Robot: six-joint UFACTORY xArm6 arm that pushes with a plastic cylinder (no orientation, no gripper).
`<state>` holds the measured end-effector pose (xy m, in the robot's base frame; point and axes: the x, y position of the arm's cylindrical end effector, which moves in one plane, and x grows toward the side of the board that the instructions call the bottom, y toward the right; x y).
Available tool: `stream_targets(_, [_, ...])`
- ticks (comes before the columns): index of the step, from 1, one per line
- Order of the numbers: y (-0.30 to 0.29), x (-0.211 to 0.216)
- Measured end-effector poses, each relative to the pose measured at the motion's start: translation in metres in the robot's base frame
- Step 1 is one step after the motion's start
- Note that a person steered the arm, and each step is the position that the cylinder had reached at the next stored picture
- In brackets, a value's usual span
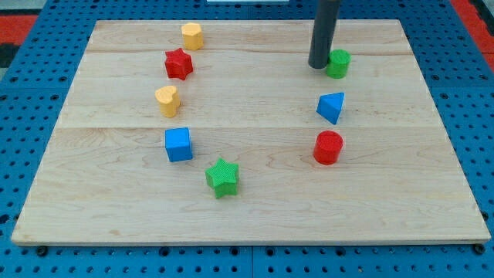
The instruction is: Place your arm to the right side of the blue triangle
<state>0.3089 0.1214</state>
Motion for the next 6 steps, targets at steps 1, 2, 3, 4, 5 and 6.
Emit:
stream_targets(1, [-0.011,0.001])
stream_targets(2, [-0.019,0.012])
stream_targets(3, [-0.022,0.022])
stream_targets(4, [-0.045,0.035])
stream_targets(5, [-0.076,0.059])
stream_targets(6, [-0.078,0.073])
